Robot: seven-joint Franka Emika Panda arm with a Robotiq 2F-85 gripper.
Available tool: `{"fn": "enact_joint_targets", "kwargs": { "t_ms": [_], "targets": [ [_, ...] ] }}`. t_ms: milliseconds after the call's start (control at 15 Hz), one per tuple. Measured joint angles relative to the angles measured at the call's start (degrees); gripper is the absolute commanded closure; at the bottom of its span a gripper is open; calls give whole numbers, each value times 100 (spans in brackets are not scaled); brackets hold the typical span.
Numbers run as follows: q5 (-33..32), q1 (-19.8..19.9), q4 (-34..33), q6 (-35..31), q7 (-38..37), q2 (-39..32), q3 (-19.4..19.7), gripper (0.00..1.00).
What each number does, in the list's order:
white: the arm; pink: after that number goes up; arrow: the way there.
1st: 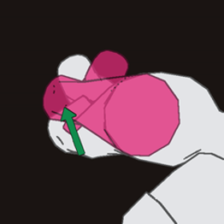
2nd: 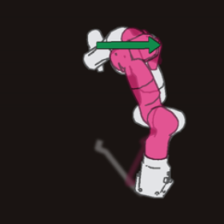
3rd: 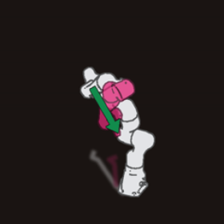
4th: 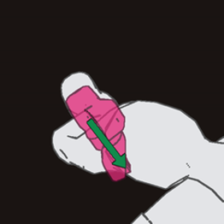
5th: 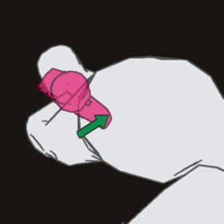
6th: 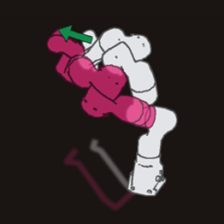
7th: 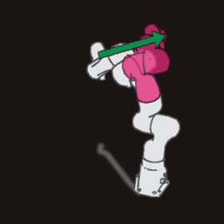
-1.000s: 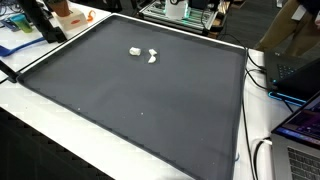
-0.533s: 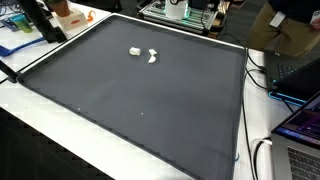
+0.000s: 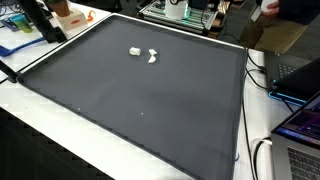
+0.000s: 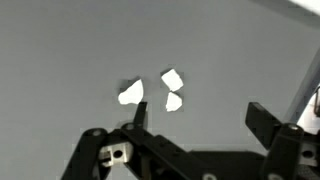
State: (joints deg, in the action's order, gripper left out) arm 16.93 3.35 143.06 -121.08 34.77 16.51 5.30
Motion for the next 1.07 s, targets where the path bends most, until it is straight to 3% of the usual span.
{"fn": "enact_joint_targets", "kwargs": {
  "t_ms": [200,533,1067],
  "targets": [
    [131,-79,597,756,572,715,240,0],
    [135,-109,1005,905,766,1363,337,0],
    [666,-422,685,861,-1290,1413,-40,0]
  ]
}}
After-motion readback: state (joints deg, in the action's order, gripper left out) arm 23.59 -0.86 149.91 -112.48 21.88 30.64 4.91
